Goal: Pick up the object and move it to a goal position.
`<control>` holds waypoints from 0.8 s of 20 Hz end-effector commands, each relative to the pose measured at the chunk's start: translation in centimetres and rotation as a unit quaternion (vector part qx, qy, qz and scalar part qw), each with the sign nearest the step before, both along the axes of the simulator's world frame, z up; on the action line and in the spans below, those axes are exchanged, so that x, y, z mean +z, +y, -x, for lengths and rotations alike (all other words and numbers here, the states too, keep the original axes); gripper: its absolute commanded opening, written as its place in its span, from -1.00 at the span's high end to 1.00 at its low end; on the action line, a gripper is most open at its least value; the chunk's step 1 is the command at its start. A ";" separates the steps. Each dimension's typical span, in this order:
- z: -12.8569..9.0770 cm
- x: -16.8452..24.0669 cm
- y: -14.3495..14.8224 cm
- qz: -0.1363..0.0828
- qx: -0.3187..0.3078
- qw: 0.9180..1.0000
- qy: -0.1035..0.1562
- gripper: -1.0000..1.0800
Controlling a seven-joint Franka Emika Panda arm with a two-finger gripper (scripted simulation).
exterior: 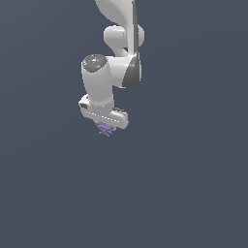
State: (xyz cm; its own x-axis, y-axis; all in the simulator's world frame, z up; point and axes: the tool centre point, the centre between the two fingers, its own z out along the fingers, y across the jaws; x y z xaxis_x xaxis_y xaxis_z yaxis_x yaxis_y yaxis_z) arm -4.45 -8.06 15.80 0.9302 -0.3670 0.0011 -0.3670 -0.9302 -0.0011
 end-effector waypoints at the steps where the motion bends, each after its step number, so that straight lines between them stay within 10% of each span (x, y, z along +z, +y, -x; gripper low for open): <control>1: 0.1 2.5 -0.9 0.000 0.000 1.000 0.000 1.00; 16: 0.1 10.2 -3.9 0.000 0.000 1.000 0.001 1.00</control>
State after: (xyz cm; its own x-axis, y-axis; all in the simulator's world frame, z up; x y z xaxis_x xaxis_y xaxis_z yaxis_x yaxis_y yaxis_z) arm -4.53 -11.85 25.72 0.9300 -0.3676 0.0012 -0.3676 -0.9300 -0.0007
